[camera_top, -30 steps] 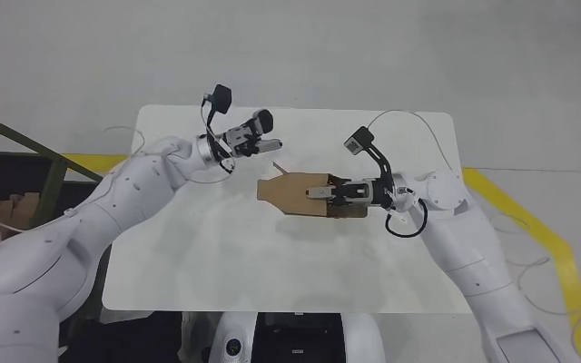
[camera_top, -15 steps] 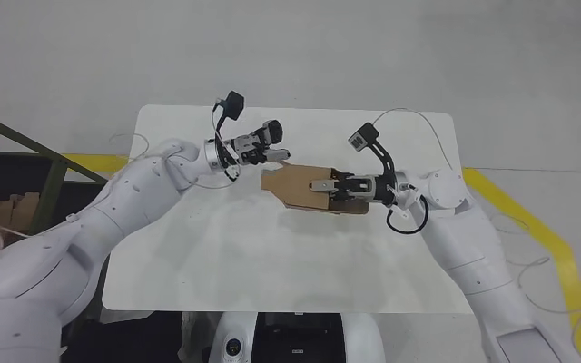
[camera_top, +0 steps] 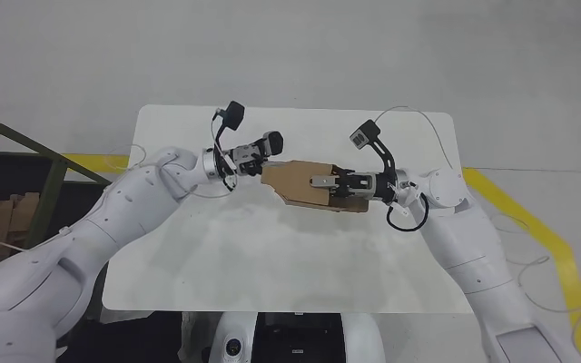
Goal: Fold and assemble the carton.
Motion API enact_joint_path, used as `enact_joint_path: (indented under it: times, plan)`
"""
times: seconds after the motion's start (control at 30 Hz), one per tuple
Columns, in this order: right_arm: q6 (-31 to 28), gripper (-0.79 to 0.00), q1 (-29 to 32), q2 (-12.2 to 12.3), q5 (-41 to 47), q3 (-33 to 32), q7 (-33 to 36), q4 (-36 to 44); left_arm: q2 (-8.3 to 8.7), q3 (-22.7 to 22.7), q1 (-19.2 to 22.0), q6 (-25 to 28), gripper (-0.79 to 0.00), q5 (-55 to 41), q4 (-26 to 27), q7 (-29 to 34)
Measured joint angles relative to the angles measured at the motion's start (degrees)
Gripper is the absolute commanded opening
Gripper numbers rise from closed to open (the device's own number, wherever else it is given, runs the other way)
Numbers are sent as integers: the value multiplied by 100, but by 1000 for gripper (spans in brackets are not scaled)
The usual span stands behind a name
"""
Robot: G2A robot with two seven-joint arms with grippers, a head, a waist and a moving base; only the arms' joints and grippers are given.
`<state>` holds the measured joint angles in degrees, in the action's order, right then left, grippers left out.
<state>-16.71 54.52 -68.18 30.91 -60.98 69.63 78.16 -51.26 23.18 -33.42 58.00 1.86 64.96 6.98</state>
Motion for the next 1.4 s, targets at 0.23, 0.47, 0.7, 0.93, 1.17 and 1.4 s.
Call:
enact_joint_path:
  times: [0.23,0.47,0.7,0.93,1.17,1.4]
  plan:
    - [1,-785,0,1,7,6,-7,22,2,212,-122,0,0,44,187,248]
    - [7,-785,13,4,23,0,-22,25,-28,417,-206,0,0,194,291,378]
    - [24,-785,21,5,41,3,-31,20,-62,577,-286,0,0,502,349,387]
    - [27,-785,16,5,41,12,-19,28,-125,668,-329,0,0,625,291,362]
    - [27,-785,8,4,33,31,-3,36,-203,737,-326,0,0,685,187,375]
    - [31,-785,5,4,39,32,-4,49,-267,781,-333,0,0,745,138,425]
